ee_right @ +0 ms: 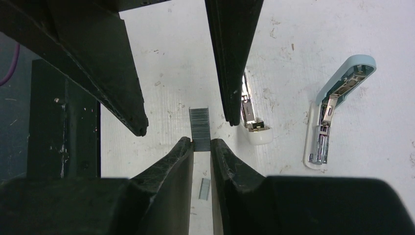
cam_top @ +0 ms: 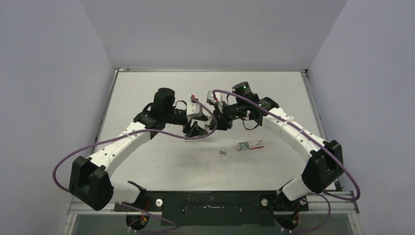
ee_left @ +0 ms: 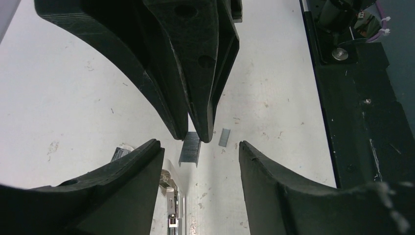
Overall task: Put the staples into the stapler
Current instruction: Pick up the staple from the center of the board.
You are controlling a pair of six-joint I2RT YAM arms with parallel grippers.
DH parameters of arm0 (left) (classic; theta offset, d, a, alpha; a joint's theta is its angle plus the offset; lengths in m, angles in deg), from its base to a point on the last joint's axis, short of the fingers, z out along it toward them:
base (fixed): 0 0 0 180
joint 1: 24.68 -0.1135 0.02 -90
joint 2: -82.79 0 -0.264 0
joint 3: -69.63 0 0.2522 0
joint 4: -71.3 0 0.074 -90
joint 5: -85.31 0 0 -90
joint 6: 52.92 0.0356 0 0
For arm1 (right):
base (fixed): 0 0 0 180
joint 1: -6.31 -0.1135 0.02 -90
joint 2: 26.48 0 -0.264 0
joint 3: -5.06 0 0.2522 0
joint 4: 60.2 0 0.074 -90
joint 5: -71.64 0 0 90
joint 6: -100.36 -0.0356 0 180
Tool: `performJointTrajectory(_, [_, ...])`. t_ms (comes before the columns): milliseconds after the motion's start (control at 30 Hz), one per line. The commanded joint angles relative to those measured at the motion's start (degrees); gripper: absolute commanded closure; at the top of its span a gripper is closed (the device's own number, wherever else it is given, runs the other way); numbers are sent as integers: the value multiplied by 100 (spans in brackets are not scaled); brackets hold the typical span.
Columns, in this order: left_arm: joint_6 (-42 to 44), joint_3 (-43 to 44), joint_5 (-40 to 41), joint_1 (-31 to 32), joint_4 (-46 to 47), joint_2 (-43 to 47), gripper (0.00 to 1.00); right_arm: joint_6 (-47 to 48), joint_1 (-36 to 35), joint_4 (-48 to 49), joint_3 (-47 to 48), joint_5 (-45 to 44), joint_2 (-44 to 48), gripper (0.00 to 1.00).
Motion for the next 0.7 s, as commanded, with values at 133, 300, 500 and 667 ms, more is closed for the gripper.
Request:
performJointTrajectory(133, [140, 262, 326, 180, -59, -74, 49, 20, 17, 119, 70, -68, 153, 95])
performJointTrajectory(300, [105, 335, 410, 217, -120, -113, 53, 223, 10, -158, 176, -114, 42, 95])
performJointTrajectory(500, [102, 314, 437, 217, -109, -118, 60, 267, 9, -155, 151, -168, 72, 95])
performJointTrajectory(667, [88, 281, 412, 217, -85, -138, 63, 258, 6, -128, 141, -174, 78, 95])
